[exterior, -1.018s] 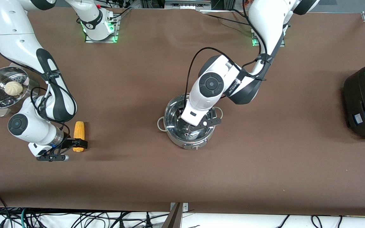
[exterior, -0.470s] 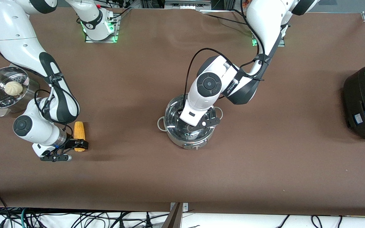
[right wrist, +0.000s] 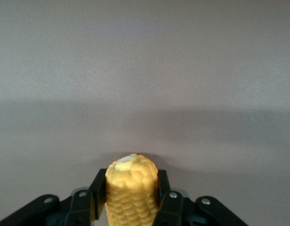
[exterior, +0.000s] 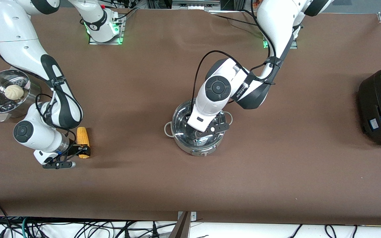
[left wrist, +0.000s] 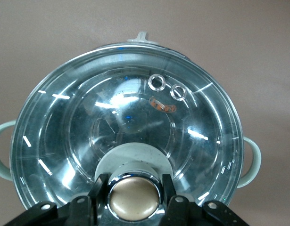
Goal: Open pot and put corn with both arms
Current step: 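Close the left gripper on the knob while the right gripper grasps the corn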
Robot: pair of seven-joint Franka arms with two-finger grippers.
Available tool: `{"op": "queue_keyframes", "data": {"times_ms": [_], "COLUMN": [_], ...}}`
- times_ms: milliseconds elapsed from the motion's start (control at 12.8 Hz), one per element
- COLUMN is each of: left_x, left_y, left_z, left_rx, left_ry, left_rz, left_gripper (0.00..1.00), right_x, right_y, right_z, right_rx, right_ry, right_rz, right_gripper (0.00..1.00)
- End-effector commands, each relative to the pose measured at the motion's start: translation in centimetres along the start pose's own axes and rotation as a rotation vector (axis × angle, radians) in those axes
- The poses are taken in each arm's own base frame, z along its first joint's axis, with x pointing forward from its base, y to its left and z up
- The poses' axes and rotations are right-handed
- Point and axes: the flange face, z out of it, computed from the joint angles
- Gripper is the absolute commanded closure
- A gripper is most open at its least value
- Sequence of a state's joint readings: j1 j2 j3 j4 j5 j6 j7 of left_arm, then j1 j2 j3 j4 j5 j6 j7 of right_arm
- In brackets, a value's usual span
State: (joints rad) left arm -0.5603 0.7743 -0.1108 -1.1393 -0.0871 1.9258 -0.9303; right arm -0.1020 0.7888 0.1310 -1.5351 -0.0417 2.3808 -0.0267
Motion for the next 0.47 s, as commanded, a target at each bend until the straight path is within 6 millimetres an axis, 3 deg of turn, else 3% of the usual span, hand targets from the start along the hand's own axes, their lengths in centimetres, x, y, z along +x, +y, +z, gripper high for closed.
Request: {"op": "queue_keyframes", "data": {"times_ms": [0, 392], "left_x": [-0.1, -0.2], "left_y": [0.2, -1.5], "left_z": [-2.8, -9.4], "left_rx": [-0.001, 0.022], "left_ry": [0.025, -0.002], "left_rz": [-0.004, -0.015], "left_gripper": [1.00, 1.00], "right_x": [0.7, 2.5], "right_y": [0.0, -0.1], "right_z": [-1.5, -7.5], "right_rx": [0.003, 0.002], "right_ry": [-0.031, -0.130], "right_rz": [-0.021, -0.021], "right_gripper": [0.91, 0.91]}}
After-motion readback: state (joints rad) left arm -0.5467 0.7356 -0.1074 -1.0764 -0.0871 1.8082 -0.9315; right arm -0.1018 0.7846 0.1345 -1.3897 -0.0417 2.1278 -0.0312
